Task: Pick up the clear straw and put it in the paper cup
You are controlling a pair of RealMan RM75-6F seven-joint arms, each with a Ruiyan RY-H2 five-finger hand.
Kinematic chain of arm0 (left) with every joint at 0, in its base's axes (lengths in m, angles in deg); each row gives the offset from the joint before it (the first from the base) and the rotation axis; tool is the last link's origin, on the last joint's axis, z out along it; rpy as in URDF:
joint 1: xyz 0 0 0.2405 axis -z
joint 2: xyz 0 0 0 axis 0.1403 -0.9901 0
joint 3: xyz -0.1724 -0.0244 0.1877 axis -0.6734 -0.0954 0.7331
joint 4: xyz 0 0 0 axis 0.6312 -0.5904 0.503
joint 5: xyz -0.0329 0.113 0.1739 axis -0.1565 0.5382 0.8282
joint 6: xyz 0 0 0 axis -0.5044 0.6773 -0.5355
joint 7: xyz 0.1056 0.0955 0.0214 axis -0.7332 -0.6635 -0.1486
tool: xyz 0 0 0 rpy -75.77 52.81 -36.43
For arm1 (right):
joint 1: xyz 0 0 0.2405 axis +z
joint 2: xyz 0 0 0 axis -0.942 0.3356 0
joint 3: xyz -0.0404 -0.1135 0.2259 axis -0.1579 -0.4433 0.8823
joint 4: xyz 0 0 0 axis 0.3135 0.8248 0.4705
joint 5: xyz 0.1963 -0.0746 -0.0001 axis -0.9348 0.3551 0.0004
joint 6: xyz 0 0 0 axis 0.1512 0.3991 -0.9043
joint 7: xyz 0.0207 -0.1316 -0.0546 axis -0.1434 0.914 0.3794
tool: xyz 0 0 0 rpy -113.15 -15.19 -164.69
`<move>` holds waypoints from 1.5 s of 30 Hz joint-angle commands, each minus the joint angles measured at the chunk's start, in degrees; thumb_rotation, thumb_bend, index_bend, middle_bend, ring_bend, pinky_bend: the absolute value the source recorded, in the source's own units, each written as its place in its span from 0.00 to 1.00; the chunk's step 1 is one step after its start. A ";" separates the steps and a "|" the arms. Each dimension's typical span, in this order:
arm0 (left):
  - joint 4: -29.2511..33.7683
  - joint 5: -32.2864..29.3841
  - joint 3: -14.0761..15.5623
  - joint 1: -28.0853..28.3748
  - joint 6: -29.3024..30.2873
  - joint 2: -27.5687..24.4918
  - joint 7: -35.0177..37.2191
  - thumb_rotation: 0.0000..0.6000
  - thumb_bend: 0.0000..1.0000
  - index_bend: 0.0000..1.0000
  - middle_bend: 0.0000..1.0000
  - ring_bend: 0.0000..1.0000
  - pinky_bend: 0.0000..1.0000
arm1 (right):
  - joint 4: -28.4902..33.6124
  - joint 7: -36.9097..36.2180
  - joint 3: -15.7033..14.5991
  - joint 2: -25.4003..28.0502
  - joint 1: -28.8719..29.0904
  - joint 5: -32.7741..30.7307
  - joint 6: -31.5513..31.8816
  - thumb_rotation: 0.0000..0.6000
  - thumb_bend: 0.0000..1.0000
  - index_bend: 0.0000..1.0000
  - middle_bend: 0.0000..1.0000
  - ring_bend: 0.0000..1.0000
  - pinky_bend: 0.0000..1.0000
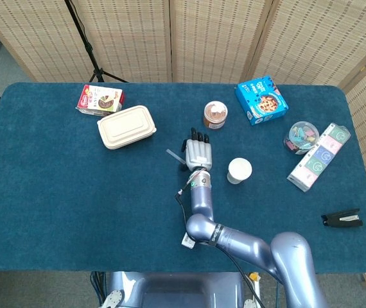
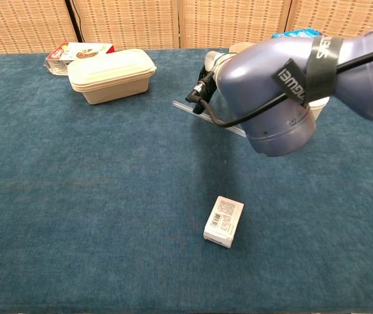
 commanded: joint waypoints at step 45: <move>0.56 -0.84 -0.33 0.31 -1.07 0.14 -1.04 1.00 0.00 0.00 0.00 0.00 0.00 | -8.44 0.56 1.56 -2.23 0.13 -1.47 -6.81 1.00 0.54 0.56 0.00 0.00 0.00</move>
